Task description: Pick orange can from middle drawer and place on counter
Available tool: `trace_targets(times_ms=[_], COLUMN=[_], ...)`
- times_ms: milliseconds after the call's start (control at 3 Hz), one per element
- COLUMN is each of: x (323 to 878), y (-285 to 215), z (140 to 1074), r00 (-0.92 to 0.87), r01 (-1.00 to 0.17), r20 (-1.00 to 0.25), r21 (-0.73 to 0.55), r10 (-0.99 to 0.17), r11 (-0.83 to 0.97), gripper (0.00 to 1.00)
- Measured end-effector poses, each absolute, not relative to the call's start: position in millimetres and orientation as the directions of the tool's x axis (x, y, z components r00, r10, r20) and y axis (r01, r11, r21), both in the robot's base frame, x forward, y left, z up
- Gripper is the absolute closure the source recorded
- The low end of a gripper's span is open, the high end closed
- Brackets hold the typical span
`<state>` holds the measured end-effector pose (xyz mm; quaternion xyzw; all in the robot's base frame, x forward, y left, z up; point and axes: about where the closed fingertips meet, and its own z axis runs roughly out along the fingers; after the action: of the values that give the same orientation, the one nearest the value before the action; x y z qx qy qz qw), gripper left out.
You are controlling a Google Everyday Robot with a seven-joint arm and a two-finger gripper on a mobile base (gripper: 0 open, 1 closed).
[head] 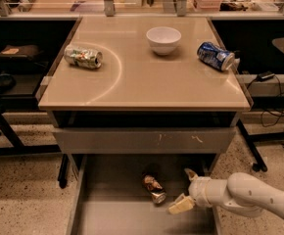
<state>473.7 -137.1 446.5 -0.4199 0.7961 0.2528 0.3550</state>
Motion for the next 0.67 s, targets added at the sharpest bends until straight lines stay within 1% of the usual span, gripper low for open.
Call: trace_targets(times_ms=[333,667], x=[486,498], y=[-119,-103], z=[420,391], r00=[-0.404,-0.411], r01=[-0.833,-0.823], r20=[-0.806,-0.816], r21=[0.128,0.142], r10=[-0.433,-0.405], r11=[0.539,0.550], gripper=[0.00,0.00])
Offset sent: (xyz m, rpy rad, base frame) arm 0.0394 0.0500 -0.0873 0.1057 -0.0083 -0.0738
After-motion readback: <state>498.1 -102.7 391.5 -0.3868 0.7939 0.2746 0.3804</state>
